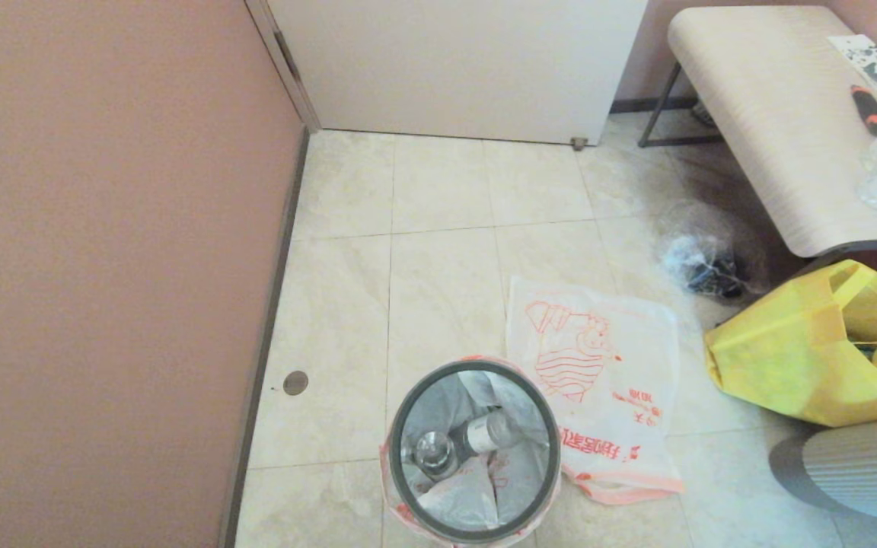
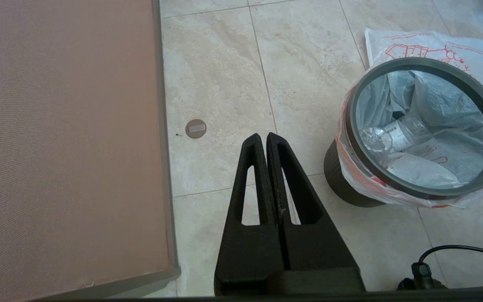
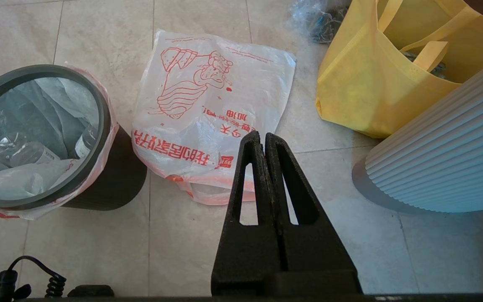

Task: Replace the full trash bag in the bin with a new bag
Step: Place the trash can ring on the floor

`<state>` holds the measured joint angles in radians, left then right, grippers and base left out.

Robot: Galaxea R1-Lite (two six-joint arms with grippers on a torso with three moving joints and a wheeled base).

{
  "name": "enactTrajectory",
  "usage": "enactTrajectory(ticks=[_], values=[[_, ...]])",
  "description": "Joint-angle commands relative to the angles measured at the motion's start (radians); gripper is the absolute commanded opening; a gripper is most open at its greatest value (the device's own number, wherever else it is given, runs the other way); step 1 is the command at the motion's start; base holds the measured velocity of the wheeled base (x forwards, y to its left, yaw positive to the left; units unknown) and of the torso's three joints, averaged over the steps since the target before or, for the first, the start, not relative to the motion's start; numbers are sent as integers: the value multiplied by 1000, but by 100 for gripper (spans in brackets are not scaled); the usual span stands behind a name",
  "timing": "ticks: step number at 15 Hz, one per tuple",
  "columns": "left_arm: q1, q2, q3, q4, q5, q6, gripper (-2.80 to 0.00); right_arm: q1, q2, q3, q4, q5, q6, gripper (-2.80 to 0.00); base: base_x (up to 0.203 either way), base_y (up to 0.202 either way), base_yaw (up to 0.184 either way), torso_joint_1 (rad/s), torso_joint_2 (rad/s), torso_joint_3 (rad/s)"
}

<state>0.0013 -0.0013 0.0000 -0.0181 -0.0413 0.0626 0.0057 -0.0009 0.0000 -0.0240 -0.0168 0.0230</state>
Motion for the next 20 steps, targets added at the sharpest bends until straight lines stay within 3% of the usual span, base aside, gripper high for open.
enactTrajectory(ticks=[1, 20], values=[[0, 1, 9, 0, 0, 0, -280, 0, 1, 11, -1, 0, 0, -280, 0, 0, 0, 0, 0, 0], [0, 1, 9, 0, 0, 0, -280, 0, 1, 11, -1, 0, 0, -280, 0, 0, 0, 0, 0, 0]])
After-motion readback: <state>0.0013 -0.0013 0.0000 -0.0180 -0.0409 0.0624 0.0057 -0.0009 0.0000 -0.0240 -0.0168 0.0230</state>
